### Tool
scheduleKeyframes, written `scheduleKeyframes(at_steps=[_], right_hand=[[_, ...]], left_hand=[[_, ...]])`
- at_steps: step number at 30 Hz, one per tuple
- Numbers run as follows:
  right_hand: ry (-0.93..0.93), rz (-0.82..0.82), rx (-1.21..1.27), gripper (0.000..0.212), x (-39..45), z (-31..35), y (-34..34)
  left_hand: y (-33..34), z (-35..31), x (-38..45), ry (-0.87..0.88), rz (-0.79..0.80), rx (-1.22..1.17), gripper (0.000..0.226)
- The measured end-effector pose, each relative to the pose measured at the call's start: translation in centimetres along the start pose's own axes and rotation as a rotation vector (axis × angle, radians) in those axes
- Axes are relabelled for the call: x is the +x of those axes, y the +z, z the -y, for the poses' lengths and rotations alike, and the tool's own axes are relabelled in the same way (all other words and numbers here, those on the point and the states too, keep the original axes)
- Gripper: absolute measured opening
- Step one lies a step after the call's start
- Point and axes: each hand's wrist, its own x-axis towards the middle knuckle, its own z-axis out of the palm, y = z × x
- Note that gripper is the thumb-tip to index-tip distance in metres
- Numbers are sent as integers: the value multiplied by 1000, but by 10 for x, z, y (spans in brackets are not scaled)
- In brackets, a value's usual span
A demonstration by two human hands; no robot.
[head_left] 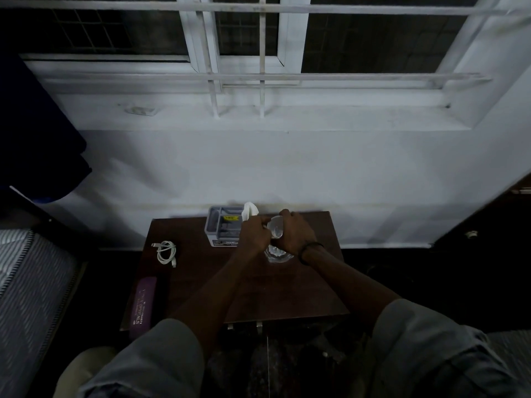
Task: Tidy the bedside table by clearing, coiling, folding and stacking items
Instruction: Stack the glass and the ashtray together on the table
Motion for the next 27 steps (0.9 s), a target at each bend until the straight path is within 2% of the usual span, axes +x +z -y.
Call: scheduleKeyframes(at_steps=[10,18,21,27], right_hand=[[28,10,30,63,0,-6,6],[56,5,55,70,-6,-3,8],[48,10,59,75,-7,-4,8],[58,43,35,84,-14,-2,3]], left_hand=[[4,3,0,-10,-15,-75,40],[15,44,24,43,49,64,35],[6,33,9,34,16,63,41],[-2,40,-7,89,-105,71,27]])
